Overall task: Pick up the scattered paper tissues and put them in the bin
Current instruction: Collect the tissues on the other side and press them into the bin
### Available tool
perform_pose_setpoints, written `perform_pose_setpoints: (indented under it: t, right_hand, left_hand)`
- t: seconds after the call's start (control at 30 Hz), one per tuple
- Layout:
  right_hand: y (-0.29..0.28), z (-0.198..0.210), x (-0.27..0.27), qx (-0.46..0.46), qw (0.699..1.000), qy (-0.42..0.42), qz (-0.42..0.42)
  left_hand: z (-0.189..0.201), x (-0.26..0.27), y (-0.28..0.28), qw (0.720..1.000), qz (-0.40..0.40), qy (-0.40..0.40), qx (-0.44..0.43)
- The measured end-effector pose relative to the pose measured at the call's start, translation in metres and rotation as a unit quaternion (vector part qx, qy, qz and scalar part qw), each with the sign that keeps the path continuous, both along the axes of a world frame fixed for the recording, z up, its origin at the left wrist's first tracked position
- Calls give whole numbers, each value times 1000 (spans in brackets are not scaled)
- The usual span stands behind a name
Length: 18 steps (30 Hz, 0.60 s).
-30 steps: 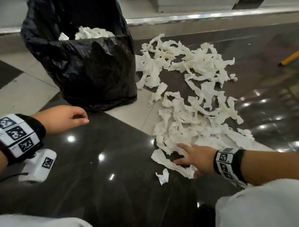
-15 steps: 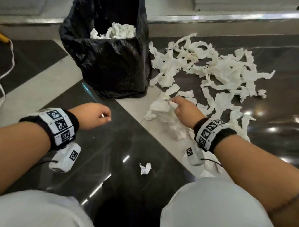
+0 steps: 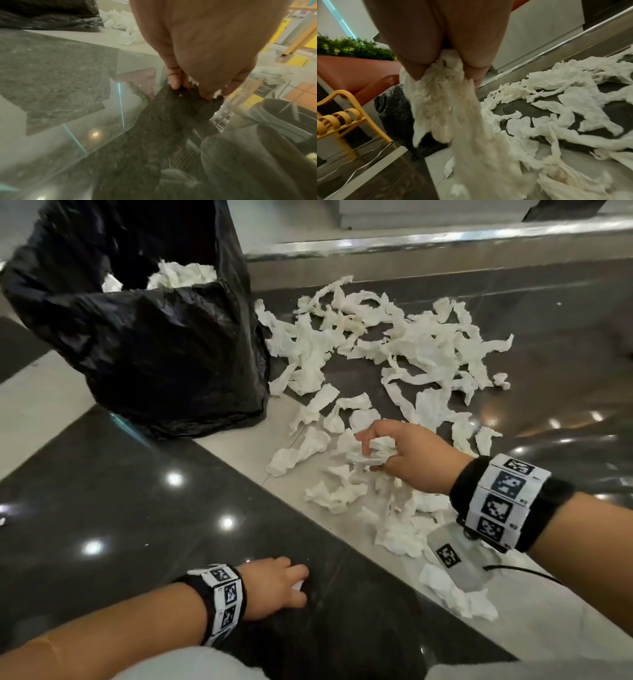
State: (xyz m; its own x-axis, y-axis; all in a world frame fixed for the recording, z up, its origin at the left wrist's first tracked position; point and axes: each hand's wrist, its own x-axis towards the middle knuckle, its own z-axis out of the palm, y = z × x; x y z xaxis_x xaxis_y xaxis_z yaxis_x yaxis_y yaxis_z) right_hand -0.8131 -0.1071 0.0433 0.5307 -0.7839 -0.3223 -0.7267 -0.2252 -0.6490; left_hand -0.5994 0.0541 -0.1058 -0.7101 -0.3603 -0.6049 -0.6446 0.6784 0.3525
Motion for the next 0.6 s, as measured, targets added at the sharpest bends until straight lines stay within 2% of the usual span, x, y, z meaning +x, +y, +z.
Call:
perform_pose_setpoints:
  t: [0.07,0.13,0.23,0.3,0.37,0.47,0.6]
  right_hand:
    - [1,1,-6,-6,998,-33,-49]
    - [2,0,-10,13,991,-72,-115]
    - [2,0,-11,37,981,-122,-148]
    - [1,3,-11,53,974,-160,-153]
    - [-1,8,-13,74,960,-196,-185]
    - [-3,18,-20,21,964,-174,-199]
    - [3,25,-41,56,947,-204,-241]
  left_hand:
    - [0,-3,-7,1000,29,-5,-9]
    - [3,-5,-19,988,154,18,2]
    - [19,-1,-42,936,334,106,-19]
    - [32,3,-55,912,388,131,-38]
    - [38,5,-65,918,371,127,-67]
    - [35,-7,-75,945,289,98,-120]
    - [15,-42,-94,960,222,52,-164]
